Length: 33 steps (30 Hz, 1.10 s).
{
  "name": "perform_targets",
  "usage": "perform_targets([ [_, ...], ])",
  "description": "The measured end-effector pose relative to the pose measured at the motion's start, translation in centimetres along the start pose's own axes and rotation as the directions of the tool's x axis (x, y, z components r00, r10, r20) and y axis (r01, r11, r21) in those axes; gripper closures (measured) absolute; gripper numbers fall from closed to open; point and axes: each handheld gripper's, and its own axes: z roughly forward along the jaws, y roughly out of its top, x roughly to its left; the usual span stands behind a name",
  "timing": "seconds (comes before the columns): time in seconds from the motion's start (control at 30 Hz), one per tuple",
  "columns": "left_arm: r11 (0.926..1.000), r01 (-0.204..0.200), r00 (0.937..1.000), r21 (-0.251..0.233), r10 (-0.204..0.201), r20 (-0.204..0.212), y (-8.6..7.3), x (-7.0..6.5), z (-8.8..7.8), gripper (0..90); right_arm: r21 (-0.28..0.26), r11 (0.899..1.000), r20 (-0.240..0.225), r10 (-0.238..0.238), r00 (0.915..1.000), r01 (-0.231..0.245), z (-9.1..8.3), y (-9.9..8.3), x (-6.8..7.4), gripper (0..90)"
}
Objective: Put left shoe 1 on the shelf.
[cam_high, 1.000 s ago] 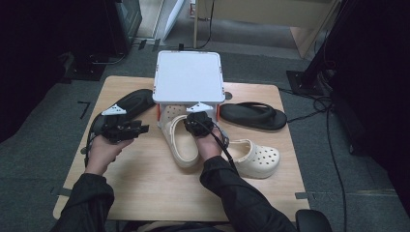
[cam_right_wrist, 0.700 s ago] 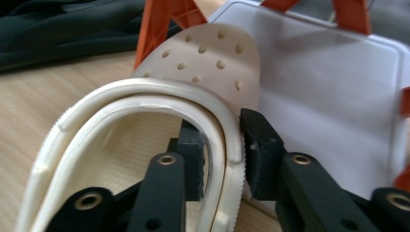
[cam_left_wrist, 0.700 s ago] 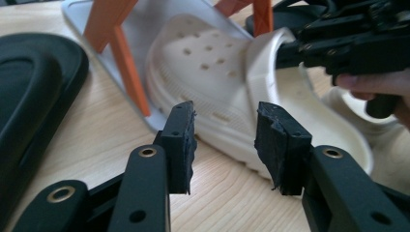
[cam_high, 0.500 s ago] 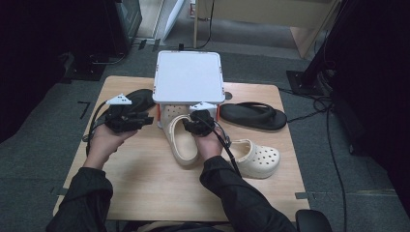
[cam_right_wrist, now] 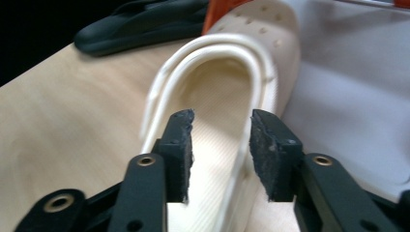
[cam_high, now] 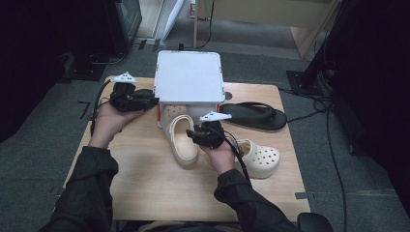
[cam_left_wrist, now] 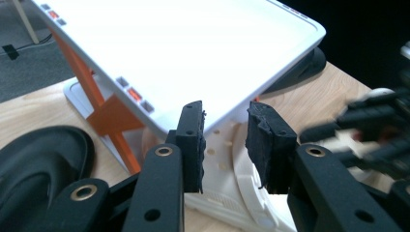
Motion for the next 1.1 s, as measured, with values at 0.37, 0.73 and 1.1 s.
perform_targets([
  [0.37, 0.9989, -0.002, 0.9998, 0.047, 0.003, -0.019, 0.9, 1.4, 2.5, 72.7, 0.005, 0.997, -0.109, -0.073, 0.9914, 0.074, -3.0, -4.4, 2.1, 77.7],
  [0.73, 0.9984, -0.037, 0.9989, 0.043, 0.038, -0.029, 1.0, 1.3, 2.8, 76.1, 0.100, 0.985, -0.132, -0.125, 0.9834, 0.138, -2.1, -8.2, 3.0, 80.6],
  [1.1, 0.9986, -0.024, 0.9987, 0.048, 0.026, -0.045, 1.0, 1.1, 2.8, 77.3, 0.100, 0.980, -0.156, -0.155, 0.9755, 0.172, 0.2, -8.4, 4.1, 82.5],
])
